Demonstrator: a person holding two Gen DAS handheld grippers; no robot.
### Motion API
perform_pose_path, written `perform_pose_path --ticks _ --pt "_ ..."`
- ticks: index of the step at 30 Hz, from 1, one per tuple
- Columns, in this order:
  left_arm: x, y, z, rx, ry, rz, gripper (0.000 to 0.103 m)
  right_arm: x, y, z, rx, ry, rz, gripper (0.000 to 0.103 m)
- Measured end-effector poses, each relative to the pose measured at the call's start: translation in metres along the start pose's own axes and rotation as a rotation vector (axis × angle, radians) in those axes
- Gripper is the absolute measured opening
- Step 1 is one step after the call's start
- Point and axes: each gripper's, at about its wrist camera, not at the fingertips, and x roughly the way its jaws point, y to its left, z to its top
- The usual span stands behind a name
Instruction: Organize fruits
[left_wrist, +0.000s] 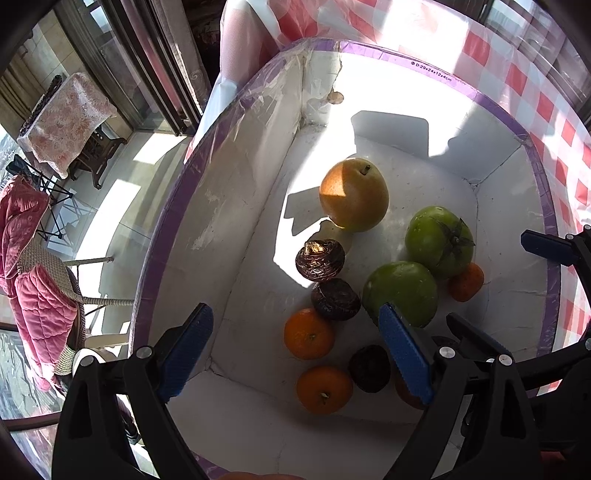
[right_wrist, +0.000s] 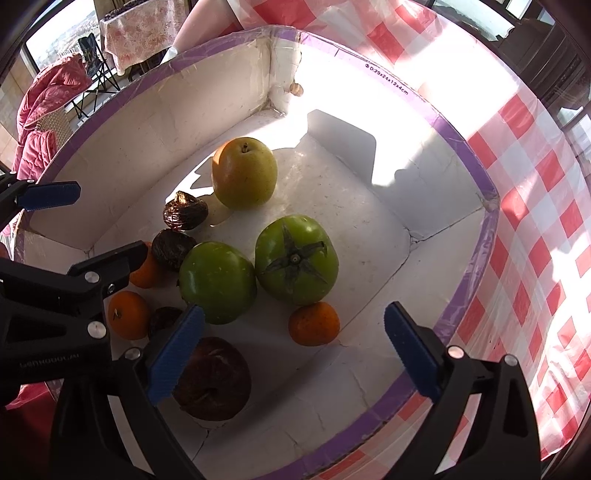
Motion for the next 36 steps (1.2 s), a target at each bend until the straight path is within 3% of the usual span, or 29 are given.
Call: perform_pose_path --ticks 18,23,28,31,36 --pt "0.003 0.004 -0.004 -0.019 0.025 0.015 0.088 0.000 0.001 -0.001 0.001 -0.001 0.000 0.099" --pt "0.009 0.008 -0.006 -0.046 0.047 -0.015 0.088 0.000 0.001 -0.001 -0.005 -0.001 0.003 0.099" --pt "0.010 0.013 -0.012 -0.072 0.032 0.011 0.088 0.006 0.007 -0.001 -0.030 0.008 -0.005 0.101" --pt "0.012 0.013 -0.015 -0.076 0.031 0.063 0.088 0.007 0.010 -0.001 -0.050 0.008 -0.011 0.102" --pt "0.002 0.005 -0.019 -0.059 0.031 0.217 0.088 0.003 0.007 -0.003 -0.067 -0.011 0.033 0.101"
